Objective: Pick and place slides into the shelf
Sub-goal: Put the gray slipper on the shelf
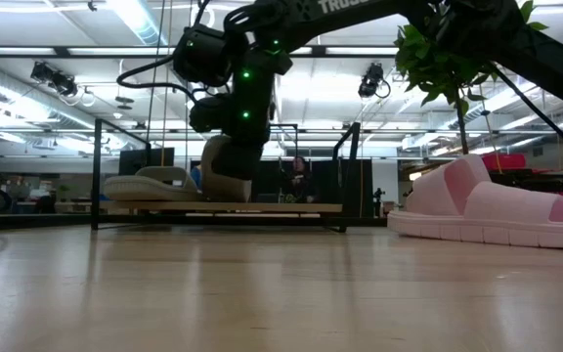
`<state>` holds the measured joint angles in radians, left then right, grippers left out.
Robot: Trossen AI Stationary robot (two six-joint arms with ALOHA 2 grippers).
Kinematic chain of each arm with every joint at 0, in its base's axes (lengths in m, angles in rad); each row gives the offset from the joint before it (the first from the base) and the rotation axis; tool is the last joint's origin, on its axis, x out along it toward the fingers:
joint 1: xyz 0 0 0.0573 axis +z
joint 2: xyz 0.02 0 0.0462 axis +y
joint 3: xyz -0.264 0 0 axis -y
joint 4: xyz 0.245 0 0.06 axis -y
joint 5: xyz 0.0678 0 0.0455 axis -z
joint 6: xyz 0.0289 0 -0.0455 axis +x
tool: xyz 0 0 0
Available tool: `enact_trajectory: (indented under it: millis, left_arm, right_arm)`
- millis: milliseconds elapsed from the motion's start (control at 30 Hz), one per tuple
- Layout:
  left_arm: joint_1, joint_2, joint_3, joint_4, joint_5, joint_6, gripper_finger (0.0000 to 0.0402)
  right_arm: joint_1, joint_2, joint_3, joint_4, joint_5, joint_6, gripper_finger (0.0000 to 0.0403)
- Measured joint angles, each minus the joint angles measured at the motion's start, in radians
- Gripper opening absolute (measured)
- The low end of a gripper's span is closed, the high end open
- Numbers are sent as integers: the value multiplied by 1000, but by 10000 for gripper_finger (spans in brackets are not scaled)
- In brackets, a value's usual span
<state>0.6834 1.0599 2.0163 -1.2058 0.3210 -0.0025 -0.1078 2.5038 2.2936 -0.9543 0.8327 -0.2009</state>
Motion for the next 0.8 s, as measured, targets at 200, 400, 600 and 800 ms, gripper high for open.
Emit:
enact_trajectory:
  millis: [200, 400, 600, 800]
  left_arm:
    - [0, 0, 0, 0, -5, 0, 107]
    - [0, 0, 0, -5, -7, 14, 107]
    - [0, 0, 0, -4, -7, 14, 107]
    - [0, 0, 0, -4, -7, 15, 107]
  right_arm:
    - [1, 0, 0, 1, 72, -92, 62]
    - [5, -2, 0, 2, 164, -162, 62]
    - [11, -2, 2, -23, 161, -160, 62]
    - [30, -3, 2, -86, 124, -102, 62]
